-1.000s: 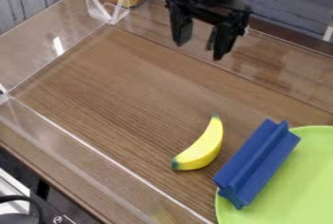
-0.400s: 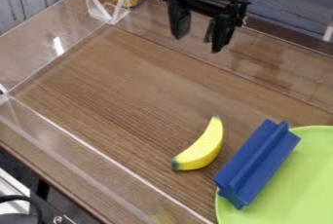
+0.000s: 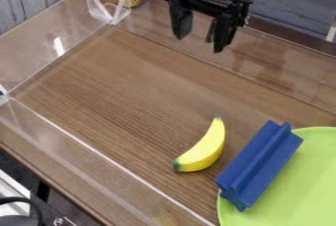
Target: Put the banana in the green plate
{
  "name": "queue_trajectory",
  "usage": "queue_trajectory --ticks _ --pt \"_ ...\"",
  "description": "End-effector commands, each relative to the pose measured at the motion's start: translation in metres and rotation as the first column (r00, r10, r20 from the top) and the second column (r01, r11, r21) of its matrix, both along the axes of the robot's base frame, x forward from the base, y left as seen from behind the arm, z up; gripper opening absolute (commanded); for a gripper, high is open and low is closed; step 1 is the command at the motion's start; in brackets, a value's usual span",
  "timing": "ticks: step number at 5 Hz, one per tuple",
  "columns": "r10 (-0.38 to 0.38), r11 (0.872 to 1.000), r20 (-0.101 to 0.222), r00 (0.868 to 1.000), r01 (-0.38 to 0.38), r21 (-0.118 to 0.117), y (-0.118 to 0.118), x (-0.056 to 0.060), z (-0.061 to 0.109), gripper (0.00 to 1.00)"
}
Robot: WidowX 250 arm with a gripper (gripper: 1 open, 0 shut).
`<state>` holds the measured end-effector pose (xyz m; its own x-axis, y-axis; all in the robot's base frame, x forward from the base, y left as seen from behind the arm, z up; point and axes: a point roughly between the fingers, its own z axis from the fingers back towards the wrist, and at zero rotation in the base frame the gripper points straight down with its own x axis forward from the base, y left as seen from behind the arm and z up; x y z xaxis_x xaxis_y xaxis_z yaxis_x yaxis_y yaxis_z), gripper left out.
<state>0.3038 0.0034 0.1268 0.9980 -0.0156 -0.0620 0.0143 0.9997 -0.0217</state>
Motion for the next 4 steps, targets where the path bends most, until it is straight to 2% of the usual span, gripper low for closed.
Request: queue_trajectory --ticks 1,4 --pt "0.008 1.000 0.080 0.997 -0.008 0.001 0.0037 0.0102 0.0189 1.00" --pt "0.003 1.000 0.081 0.997 -0.003 0.002 0.0032 0.0034 0.0177 1.00"
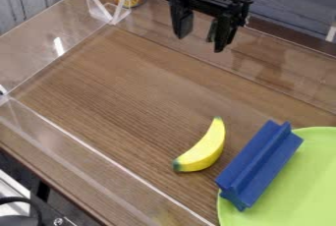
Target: Put the banana in the green plate
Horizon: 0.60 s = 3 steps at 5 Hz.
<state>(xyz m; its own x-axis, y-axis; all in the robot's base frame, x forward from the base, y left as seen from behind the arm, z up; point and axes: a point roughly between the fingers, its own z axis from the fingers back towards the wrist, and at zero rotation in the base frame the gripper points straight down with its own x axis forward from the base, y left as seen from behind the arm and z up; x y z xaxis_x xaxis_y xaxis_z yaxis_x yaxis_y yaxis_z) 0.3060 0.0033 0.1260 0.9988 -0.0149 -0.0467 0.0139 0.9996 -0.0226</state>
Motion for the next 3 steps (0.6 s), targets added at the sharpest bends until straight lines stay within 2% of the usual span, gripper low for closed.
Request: queue_trajectory --ticks 1,3 --pt "0.005 1.000 0.070 0.998 -0.005 0.003 0.0033 0.0017 0.0183 1.00" --pt "0.008 1.000 0.078 0.997 -0.008 0.002 0.0035 0.0023 0.0184 1.00"
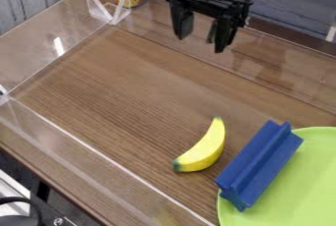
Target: Put the banana in the green plate
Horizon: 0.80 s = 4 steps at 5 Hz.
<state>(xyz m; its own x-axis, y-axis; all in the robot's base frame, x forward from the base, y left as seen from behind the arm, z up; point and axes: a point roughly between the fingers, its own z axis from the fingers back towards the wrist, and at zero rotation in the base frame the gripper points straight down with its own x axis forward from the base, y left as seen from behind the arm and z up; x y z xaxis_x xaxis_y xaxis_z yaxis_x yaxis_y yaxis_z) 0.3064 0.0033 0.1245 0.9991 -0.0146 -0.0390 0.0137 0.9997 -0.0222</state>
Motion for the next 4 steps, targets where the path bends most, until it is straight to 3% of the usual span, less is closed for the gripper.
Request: queue_trajectory --ticks 1,4 --pt "0.010 1.000 0.075 0.997 -0.010 0.003 0.0037 0.0021 0.0203 1.00" --pt "0.013 1.000 0.086 0.996 -0.013 0.003 0.0039 0.0020 0.0206 1.00"
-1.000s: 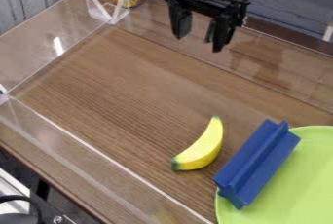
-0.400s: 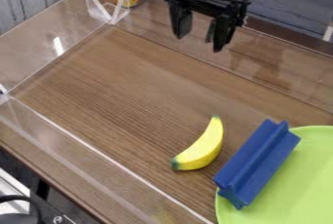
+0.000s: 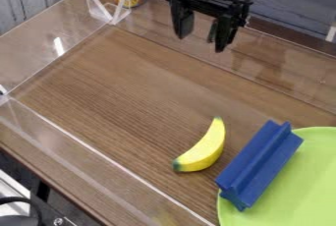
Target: Put the banana in the green plate
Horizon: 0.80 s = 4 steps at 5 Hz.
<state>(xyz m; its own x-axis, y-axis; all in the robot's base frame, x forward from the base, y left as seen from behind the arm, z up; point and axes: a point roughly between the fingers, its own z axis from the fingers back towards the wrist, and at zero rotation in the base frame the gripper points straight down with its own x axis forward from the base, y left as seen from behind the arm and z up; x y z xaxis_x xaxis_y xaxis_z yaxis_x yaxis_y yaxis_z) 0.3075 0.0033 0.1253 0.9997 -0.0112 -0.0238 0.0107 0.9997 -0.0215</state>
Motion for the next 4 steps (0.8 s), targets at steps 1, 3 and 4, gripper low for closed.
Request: queue_trajectory --ticks 1,3,4 --pt "0.011 1.000 0.074 0.997 -0.012 0.003 0.004 0.001 0.020 1.00" --pt "-0.063 0.998 0.061 0.996 0.063 -0.001 -0.008 -0.018 0.010 1.00" --pt "-0.097 0.995 0.058 0.994 0.097 -0.003 -0.015 -0.028 0.006 1.00"
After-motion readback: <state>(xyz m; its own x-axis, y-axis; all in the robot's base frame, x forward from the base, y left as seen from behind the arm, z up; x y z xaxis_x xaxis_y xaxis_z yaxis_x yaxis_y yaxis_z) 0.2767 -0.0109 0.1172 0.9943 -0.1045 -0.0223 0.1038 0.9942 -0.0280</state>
